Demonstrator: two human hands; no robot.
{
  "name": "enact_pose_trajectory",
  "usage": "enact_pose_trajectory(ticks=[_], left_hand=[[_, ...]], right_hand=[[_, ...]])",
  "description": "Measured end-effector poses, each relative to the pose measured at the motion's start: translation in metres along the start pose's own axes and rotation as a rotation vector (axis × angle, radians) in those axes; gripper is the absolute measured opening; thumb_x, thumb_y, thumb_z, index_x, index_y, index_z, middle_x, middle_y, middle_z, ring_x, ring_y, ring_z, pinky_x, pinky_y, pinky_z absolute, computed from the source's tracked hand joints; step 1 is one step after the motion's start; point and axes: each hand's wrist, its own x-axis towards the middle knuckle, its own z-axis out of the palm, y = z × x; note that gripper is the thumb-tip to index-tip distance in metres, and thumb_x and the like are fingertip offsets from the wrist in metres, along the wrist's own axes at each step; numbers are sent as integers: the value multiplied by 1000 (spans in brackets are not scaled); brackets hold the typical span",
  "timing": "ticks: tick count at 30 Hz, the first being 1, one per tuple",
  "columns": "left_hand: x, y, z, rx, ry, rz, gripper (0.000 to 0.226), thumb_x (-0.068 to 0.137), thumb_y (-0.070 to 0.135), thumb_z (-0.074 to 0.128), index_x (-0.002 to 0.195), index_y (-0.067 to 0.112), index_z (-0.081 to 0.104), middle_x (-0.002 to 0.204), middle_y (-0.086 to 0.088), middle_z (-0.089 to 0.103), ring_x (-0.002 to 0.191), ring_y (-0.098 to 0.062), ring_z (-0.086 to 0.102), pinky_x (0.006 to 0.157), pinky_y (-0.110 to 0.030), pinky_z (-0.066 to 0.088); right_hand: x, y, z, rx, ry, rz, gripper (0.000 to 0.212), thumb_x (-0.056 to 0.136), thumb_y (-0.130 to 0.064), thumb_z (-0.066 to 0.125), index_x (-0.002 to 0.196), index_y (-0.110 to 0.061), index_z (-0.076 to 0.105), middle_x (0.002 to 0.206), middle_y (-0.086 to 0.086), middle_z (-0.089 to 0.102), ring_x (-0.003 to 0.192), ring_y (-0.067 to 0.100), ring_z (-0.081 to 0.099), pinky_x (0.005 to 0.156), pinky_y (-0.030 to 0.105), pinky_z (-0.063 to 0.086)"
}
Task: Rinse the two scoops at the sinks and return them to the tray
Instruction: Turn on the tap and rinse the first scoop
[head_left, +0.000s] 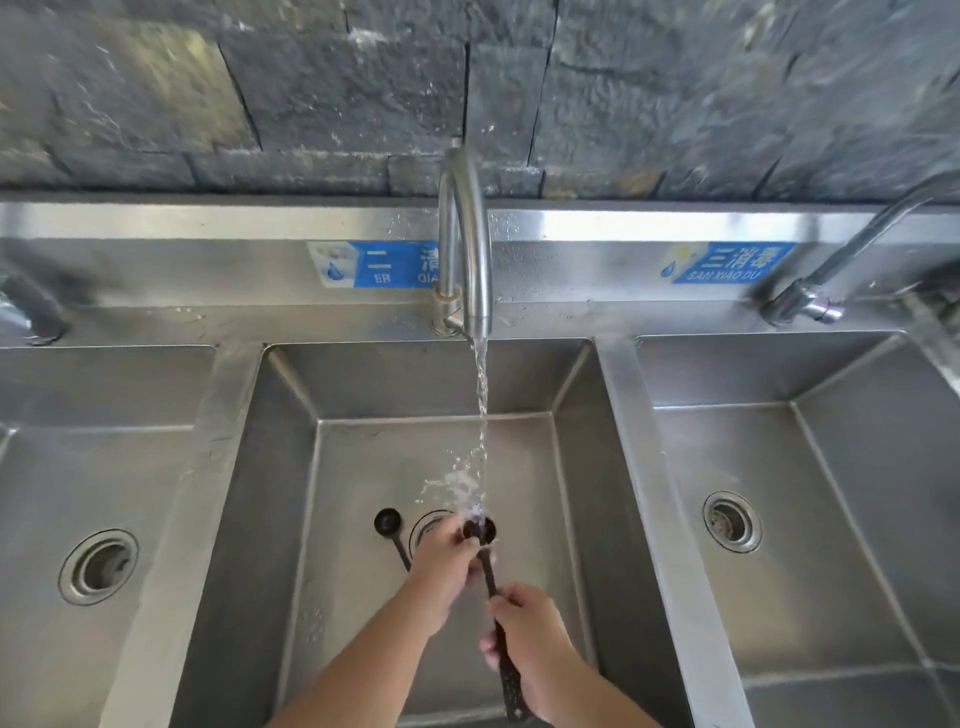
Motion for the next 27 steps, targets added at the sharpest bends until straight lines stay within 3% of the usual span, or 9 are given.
enact_pose_trajectory(ticks=[3,6,11,14,17,19,22,27], left_hand=[[-6,7,5,-24,-19,-22,31,90,-2,51,107,19,65,75,-8,74,77,-26,68,52,-31,43],[-9,10,10,-72,-29,-75,28,88,-6,47,110,6,60,73,-9,69,66,-19,66,42,-22,31],[-11,23,16,7,83,-91,16,85,4,57,95,13,66,67,-11,62,48,-18,49,42,-22,30],[-16,35,16,61,126,-16,17,86,0,57,89,12,69,70,-14,64,57,-25,58,40,-20,35],[-25,48,15,-27,112,-25,26,89,-12,46,85,7,63,74,-13,60,55,-25,62,35,-18,36],[-31,52,14,-88,73,-21,25,89,-12,46,96,4,63,73,-13,60,50,-22,61,41,-22,36],[-36,58,14,-242,19,-30,24,91,-12,46,108,-1,59,84,-19,57,61,-27,62,52,-30,46],[-35,66,13,-258,-76,8,8,96,0,45,95,4,53,82,-12,56,59,-15,64,52,-21,49]], right_hand=[[-19,-9,-6,51,-31,-4,16,96,0,43,97,3,59,56,13,56,46,21,54,48,31,44],[-33,-14,-12,115,-49,-11,17,96,1,43,103,8,58,63,15,53,46,21,53,48,30,44],[-49,-13,-12,172,-83,-22,19,100,-4,41,100,-3,60,72,14,59,41,18,50,49,25,39],[-54,-11,-11,110,-66,-32,20,100,-7,41,99,-5,61,66,11,59,38,18,47,46,22,37],[-56,-8,-10,50,-62,-83,22,101,-10,41,98,-4,62,54,8,56,36,18,45,40,21,36],[-56,-7,-9,28,-64,-123,24,102,-9,41,98,-4,64,50,5,54,34,18,43,37,21,35],[-54,-11,-7,9,-62,-167,25,102,-8,41,99,-4,65,48,3,53,33,17,41,36,21,34],[-56,-27,-6,40,-80,-223,25,102,-9,40,99,-3,64,52,4,51,37,17,42,39,24,35]])
